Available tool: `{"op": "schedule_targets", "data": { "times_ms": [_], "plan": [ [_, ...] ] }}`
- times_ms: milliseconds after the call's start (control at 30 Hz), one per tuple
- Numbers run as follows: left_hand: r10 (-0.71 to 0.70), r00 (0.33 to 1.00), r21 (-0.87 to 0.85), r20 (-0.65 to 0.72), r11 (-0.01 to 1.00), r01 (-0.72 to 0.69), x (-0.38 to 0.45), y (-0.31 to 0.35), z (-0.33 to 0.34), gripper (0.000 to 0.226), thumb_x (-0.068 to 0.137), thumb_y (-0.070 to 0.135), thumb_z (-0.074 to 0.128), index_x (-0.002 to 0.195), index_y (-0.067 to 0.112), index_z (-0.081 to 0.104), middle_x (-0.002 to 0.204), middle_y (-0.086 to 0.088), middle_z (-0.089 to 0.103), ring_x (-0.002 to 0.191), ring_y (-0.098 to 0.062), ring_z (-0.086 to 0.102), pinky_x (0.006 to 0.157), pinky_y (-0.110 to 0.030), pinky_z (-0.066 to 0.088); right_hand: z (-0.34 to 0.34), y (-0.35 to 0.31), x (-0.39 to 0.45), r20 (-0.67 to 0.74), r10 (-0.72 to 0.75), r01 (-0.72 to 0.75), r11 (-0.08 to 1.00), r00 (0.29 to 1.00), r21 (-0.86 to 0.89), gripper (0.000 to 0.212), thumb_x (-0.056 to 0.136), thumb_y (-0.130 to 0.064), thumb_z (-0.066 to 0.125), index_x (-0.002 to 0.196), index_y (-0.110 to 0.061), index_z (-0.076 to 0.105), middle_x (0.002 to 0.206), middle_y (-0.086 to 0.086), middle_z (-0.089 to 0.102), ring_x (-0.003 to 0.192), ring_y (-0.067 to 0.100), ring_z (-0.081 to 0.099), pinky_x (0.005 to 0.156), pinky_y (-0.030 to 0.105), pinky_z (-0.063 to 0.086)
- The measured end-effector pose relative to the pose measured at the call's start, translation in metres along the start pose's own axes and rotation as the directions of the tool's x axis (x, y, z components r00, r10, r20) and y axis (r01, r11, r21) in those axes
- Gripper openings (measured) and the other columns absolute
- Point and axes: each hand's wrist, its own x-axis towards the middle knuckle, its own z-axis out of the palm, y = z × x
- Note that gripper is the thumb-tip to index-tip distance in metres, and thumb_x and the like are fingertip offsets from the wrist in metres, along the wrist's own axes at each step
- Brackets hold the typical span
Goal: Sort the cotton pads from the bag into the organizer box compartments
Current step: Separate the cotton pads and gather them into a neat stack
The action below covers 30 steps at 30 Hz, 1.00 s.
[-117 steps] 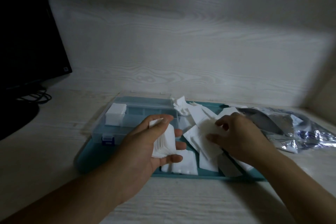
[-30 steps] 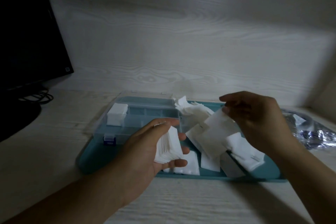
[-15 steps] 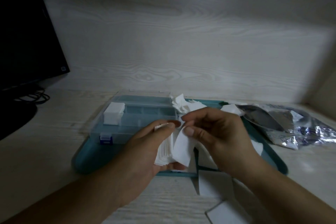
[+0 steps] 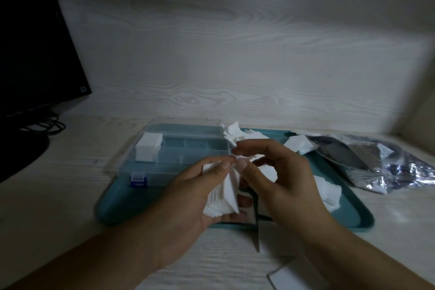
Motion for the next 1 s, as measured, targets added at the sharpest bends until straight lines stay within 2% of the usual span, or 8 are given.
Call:
{"op": "schedule_targets", "data": {
  "times_ms": [100,267,433,600,733,833,900,1000],
  "plan": [
    [0.015,0.999,-0.025,-0.049,1.000,-0.016,0.000,0.002,-0.003,0.040,0.077,0.029,0.060,0.114,0.019,0.071,0.112,-0.019,0.071,0.096,-0.036,0.069,0.068,-0.040,0.056,-0.013,-0.004,0.001,0.184,0.000,0.005,1.000,0.983,-0.027,0.045,0.081,-0.029,0.069,0.124,-0.029,0.059,0.121,-0.016,0.064,0.120,0.006,0.056,0.099,0.030,0.044],
    [0.022,0.999,-0.065,-0.037,0.998,-0.025,0.000,0.004,0.000,0.041,0.082,0.025,0.057,0.121,0.015,0.066,0.113,-0.017,0.072,0.102,-0.037,0.070,0.070,-0.040,0.058,-0.012,-0.001,-0.002,0.380,0.008,0.064,0.982,0.925,-0.176,0.084,0.071,-0.041,0.083,0.143,-0.034,0.039,0.129,-0.020,0.055,0.125,-0.001,0.048,0.104,0.014,0.036],
    [0.013,1.000,-0.064,-0.026,0.998,-0.015,-0.001,0.004,0.000,0.042,0.083,0.026,0.058,0.123,0.016,0.067,0.118,-0.016,0.070,0.106,-0.036,0.068,0.069,-0.037,0.057,-0.010,0.001,0.000,0.351,-0.013,0.075,0.984,0.936,-0.163,0.085,0.069,-0.028,0.087,0.141,-0.032,0.043,0.122,-0.023,0.059,0.121,-0.003,0.051,0.103,0.014,0.038],
    [0.034,0.999,-0.022,-0.022,0.999,-0.035,-0.001,0.004,-0.003,0.036,0.083,0.026,0.058,0.117,0.028,0.070,0.119,-0.016,0.068,0.101,-0.036,0.068,0.066,-0.038,0.057,-0.017,-0.004,0.004,0.396,-0.007,0.070,0.987,0.918,-0.145,0.085,0.070,-0.045,0.082,0.143,-0.031,0.042,0.125,-0.018,0.059,0.121,0.001,0.053,0.102,0.020,0.042],
    [0.043,0.999,-0.057,-0.017,0.997,-0.044,-0.003,0.009,-0.002,0.026,0.084,0.020,0.055,0.104,0.016,0.071,0.100,-0.018,0.072,0.078,-0.028,0.072,0.061,-0.041,0.061,-0.044,-0.008,0.017,0.440,0.065,0.075,0.953,0.896,-0.293,0.047,0.076,-0.049,0.076,0.118,-0.034,0.061,0.104,-0.016,0.067,0.103,0.005,0.062,0.084,0.024,0.050],
    [0.034,0.999,-0.021,-0.038,0.999,-0.035,-0.004,0.010,-0.002,0.020,0.095,0.016,0.050,0.102,0.012,0.069,0.098,-0.021,0.071,0.076,-0.029,0.072,0.062,-0.041,0.061,-0.061,-0.014,0.024,0.574,0.234,0.058,0.894,0.785,-0.444,0.024,0.076,-0.033,0.081,0.097,-0.033,0.069,0.096,-0.015,0.068,0.092,0.002,0.062,0.072,0.016,0.045],
    [0.031,0.999,-0.006,-0.037,0.999,-0.032,-0.004,0.009,-0.003,0.020,0.096,0.016,0.049,0.103,0.012,0.068,0.102,-0.022,0.071,0.078,-0.029,0.072,0.062,-0.040,0.061,-0.063,-0.015,0.023,0.655,0.340,0.071,0.853,0.675,-0.516,0.027,0.075,-0.037,0.081,0.098,-0.035,0.068,0.096,-0.018,0.067,0.092,-0.001,0.059,0.072,0.011,0.043],
    [0.034,0.999,0.013,-0.018,0.999,-0.034,-0.004,0.009,-0.003,0.022,0.098,0.017,0.047,0.104,0.014,0.068,0.105,-0.021,0.072,0.079,-0.028,0.073,0.062,-0.039,0.061,-0.058,-0.011,0.019,0.702,0.378,0.094,0.841,0.604,-0.533,0.032,0.074,-0.039,0.082,0.102,-0.036,0.067,0.094,-0.019,0.064,0.092,0.000,0.059,0.074,0.015,0.046]
  ]
}}
